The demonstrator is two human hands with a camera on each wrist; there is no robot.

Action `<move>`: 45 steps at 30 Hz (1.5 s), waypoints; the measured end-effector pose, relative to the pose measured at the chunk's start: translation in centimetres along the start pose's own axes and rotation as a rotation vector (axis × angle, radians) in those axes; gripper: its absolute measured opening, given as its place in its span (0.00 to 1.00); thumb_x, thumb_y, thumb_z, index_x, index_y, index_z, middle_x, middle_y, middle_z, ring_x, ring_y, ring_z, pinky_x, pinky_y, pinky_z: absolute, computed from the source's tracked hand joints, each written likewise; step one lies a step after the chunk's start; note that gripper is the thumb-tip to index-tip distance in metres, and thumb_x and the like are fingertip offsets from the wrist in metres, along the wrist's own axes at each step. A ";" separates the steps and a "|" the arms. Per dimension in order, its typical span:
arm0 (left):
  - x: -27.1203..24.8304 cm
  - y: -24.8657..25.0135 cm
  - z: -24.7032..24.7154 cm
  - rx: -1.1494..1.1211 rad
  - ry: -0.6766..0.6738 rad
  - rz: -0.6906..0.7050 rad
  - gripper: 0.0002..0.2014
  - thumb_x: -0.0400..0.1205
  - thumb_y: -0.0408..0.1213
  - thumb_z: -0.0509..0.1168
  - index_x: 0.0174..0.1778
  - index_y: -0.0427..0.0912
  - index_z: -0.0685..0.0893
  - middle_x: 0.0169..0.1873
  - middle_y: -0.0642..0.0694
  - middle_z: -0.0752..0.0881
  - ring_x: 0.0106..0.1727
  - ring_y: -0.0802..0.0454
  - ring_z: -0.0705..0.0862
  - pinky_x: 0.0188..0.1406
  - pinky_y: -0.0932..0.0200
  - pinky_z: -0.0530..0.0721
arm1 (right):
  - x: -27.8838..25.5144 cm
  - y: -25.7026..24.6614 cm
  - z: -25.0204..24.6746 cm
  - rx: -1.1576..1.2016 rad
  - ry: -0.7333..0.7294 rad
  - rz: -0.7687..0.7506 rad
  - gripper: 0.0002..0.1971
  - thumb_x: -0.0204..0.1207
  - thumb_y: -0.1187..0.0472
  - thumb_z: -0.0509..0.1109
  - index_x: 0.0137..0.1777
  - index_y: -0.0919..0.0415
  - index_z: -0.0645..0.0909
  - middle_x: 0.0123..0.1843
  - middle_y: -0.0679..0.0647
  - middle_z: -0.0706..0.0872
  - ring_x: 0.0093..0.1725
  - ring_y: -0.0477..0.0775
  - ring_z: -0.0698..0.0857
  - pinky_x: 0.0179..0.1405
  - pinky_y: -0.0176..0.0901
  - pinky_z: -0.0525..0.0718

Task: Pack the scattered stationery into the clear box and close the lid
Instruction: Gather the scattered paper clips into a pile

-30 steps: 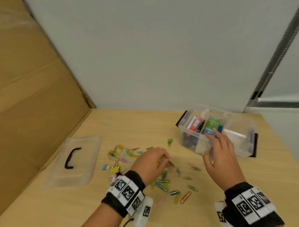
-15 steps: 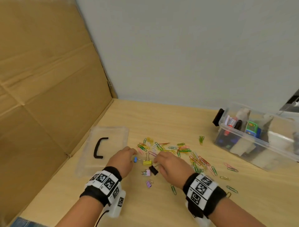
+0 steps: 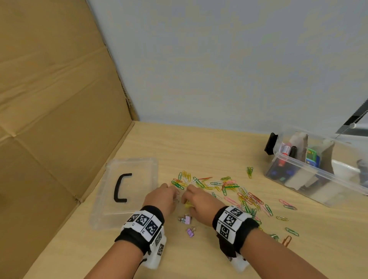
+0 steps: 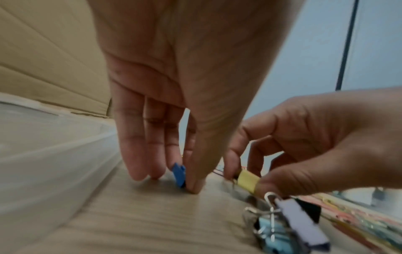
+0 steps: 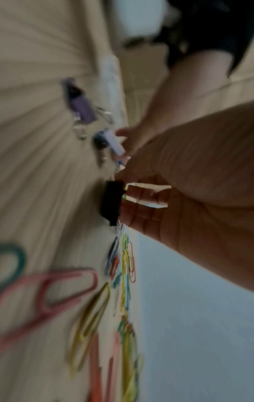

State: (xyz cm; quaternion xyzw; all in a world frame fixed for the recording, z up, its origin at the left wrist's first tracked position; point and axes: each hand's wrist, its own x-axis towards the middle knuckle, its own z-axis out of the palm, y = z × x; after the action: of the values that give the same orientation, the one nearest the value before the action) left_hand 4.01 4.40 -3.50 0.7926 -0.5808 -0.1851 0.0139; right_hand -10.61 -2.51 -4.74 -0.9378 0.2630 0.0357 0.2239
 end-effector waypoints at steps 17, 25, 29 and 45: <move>-1.5 -0.3 0.5 -0.501 -0.093 0.191 0.11 0.86 0.37 0.51 0.42 0.47 0.78 0.41 0.52 0.80 0.45 0.56 0.79 0.51 0.61 0.78 | -3.1 3.1 -3.3 1.194 0.223 0.536 0.04 0.81 0.62 0.64 0.46 0.60 0.78 0.34 0.51 0.77 0.27 0.49 0.73 0.22 0.37 0.72; -1.2 0.2 2.0 -0.262 -0.159 0.248 0.15 0.73 0.53 0.71 0.50 0.54 0.76 0.45 0.58 0.72 0.46 0.58 0.75 0.43 0.66 0.70 | -3.6 1.8 -2.0 0.060 -0.173 0.160 0.24 0.75 0.51 0.71 0.69 0.43 0.68 0.39 0.42 0.74 0.38 0.48 0.78 0.34 0.39 0.74; -1.1 0.5 2.1 -0.215 -0.149 0.236 0.09 0.77 0.48 0.69 0.43 0.52 0.76 0.42 0.58 0.71 0.45 0.57 0.75 0.47 0.65 0.70 | -2.9 1.9 -0.6 0.003 -0.143 0.149 0.14 0.79 0.52 0.65 0.63 0.47 0.70 0.59 0.53 0.77 0.53 0.59 0.82 0.47 0.48 0.79; -1.1 -0.8 1.5 -0.393 0.017 0.180 0.05 0.82 0.43 0.64 0.42 0.47 0.78 0.46 0.53 0.74 0.40 0.62 0.74 0.40 0.69 0.70 | -5.4 1.9 -2.3 0.736 0.019 0.247 0.10 0.76 0.60 0.66 0.54 0.49 0.71 0.42 0.49 0.80 0.26 0.49 0.76 0.24 0.40 0.76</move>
State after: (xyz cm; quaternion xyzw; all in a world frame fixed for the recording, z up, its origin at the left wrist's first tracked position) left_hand 4.00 5.98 -4.80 0.7210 -0.6020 -0.2859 0.1896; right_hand -16.30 -2.43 -2.44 -0.7561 0.3714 -0.0428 0.5371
